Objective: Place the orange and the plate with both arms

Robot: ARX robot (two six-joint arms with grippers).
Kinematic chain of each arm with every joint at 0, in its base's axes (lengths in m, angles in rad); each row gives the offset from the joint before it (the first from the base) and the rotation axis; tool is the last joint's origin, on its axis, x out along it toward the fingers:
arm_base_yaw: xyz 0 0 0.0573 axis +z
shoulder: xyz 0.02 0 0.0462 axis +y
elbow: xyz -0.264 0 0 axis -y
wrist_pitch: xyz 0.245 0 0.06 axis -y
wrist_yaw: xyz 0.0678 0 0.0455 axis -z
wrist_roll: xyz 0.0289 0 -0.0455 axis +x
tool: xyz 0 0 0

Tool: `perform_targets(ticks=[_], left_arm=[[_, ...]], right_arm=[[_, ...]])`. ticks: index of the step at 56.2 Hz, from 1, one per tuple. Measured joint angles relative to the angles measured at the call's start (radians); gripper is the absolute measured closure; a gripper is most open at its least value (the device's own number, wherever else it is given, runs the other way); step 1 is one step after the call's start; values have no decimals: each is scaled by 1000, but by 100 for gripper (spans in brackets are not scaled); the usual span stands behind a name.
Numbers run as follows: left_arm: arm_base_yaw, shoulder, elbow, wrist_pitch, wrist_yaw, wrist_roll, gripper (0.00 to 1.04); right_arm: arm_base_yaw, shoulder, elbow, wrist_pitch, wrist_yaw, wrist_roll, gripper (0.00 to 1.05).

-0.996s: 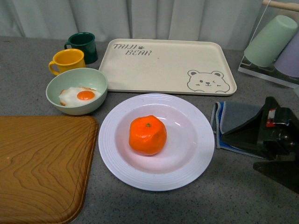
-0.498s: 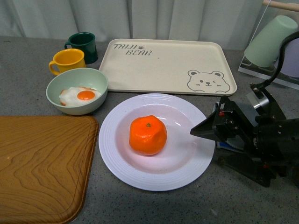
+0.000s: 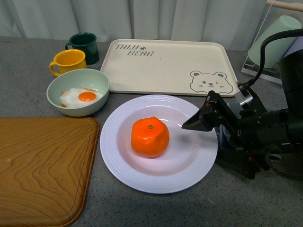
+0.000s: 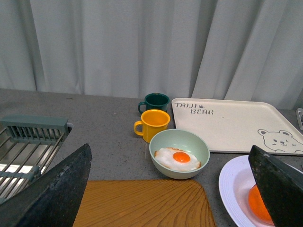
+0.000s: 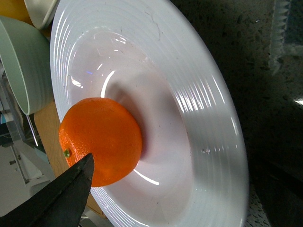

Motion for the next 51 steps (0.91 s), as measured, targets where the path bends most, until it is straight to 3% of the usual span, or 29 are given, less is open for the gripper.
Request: perform_targets(ticks=[7,32,51], left_arm=[[0,0,0,0,0,0,7],[0,0,0,0,0,0,7],[0,0,0,0,0,0,7]], right_arm=[[10,14,22,-26,10,22,13],[6,35,66,-222,58,-5,85],[-15,-10,50,-158,-22,-20,101]])
